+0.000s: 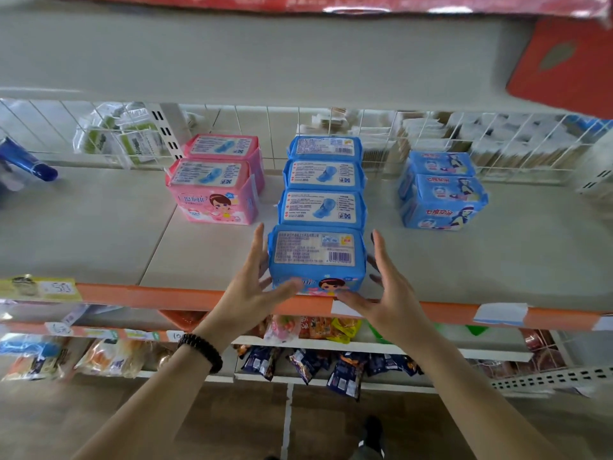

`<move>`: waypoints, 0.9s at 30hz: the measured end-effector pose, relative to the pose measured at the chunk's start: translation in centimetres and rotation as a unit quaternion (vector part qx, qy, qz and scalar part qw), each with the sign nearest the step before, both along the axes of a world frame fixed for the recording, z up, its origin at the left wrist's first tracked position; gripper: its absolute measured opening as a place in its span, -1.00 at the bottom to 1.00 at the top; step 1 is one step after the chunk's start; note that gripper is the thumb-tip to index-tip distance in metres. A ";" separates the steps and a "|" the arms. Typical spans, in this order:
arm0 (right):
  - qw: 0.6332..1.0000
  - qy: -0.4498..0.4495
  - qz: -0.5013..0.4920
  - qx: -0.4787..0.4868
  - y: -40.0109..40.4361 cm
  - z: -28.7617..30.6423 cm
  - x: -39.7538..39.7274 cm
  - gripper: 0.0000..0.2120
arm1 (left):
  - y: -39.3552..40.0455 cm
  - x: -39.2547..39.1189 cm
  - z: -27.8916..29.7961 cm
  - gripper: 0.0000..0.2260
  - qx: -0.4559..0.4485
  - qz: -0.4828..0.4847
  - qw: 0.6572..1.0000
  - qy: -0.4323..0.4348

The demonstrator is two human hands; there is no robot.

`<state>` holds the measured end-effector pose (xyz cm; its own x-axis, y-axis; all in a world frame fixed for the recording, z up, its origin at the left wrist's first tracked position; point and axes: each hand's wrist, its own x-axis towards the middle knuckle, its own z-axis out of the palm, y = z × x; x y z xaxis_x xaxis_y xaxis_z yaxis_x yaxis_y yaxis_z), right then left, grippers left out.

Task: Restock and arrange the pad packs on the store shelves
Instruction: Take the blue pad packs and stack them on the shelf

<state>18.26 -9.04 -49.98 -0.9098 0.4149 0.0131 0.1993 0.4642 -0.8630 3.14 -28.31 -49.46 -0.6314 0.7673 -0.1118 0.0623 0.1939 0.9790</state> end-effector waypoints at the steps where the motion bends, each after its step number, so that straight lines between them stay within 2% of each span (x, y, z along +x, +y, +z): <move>1: 1.000 -0.010 0.002 -0.021 0.0 0.2 0.1 0.06 | 0.2 -0.1 0.5 -0.05 0.025 0.014 0.999 -0.036; 3: 0.998 -0.023 0.001 -0.058 0.2 0.7 0.0 0.08 | 0.7 -0.3 1.7 -0.26 0.025 0.035 0.997 -0.062; 5: 0.996 -0.024 0.009 -0.084 0.4 1.1 -0.4 0.06 | 1.3 -0.3 2.2 -0.46 0.009 0.029 0.998 -0.051; 7: 0.993 -0.017 0.035 -0.110 0.3 1.2 -0.8 -0.06 | 1.9 -0.2 2.0 -0.61 0.013 0.020 0.998 -0.057; 10: 0.992 -0.002 0.046 -0.119 -0.1 0.7 -0.9 -0.27 | 2.4 -0.1 1.5 -0.57 0.008 0.023 0.998 -0.056; 13: 0.993 0.016 0.034 -0.108 -0.5 0.5 -1.2 -0.32 | 2.5 -0.1 0.8 -0.52 0.017 0.037 0.997 -0.068; 20: 0.993 0.055 0.002 -0.103 -1.3 -0.3 -1.4 -0.27 | 2.8 -0.1 0.8 -0.52 0.022 0.043 0.996 -0.073; 24: 0.990 0.044 0.014 -0.131 -0.9 0.0 -1.3 -0.27 | 2.5 -0.3 0.6 -0.52 0.028 0.035 0.996 -0.072; 25: 0.991 0.036 0.020 -0.128 -0.6 0.0 -1.2 -0.25 | 2.3 -0.5 0.2 -0.51 0.031 0.033 0.997 -0.069; 27: 0.993 0.021 0.031 -0.113 -0.2 0.5 -0.9 -0.14 | 1.7 -0.8 -0.3 -0.31 0.022 0.014 0.999 -0.048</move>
<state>17.32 -9.22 -49.46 -0.9340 0.3554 -0.0352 0.1376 0.2672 -0.9538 2.37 -26.61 -49.76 -0.6406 0.7552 -0.1390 -0.0361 0.1513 0.9878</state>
